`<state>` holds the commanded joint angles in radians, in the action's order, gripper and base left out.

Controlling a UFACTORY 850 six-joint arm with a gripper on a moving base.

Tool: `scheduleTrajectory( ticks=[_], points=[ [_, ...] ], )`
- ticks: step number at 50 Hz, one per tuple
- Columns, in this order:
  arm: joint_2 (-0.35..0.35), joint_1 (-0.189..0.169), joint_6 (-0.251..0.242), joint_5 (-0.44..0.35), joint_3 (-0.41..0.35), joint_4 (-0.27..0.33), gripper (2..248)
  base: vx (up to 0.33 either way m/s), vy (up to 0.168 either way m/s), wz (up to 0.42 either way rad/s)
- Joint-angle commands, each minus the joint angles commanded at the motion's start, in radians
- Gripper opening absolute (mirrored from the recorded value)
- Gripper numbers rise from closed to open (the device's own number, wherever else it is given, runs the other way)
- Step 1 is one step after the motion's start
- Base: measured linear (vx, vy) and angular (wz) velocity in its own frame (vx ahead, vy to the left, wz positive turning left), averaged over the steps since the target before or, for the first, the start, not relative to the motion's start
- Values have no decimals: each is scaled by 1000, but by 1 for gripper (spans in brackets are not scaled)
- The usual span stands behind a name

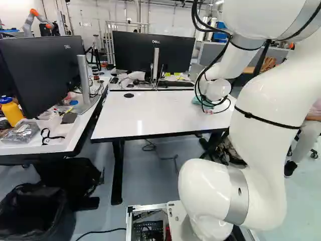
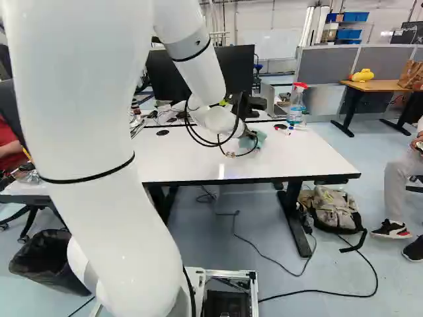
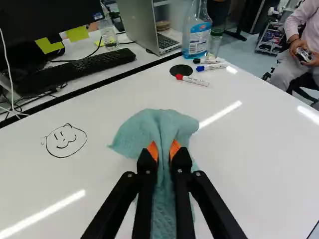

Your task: Clean the table with the green towel

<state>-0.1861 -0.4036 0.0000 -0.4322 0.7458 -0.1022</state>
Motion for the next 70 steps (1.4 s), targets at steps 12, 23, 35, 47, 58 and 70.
scheduleTrajectory(
  ticks=[12,23,35,47,58,70],
  points=[
    [0,0,0,23,0,0,45,0,0,0],
    [0,0,0,50,0,0,45,0,0,0],
    [0,0,0,83,0,0,45,0,0,0],
    [0,0,0,116,0,0,45,0,0,0],
    [0,0,0,148,0,0,45,0,0,0],
    [0,0,0,186,0,0,45,0,0,0]
  ],
)
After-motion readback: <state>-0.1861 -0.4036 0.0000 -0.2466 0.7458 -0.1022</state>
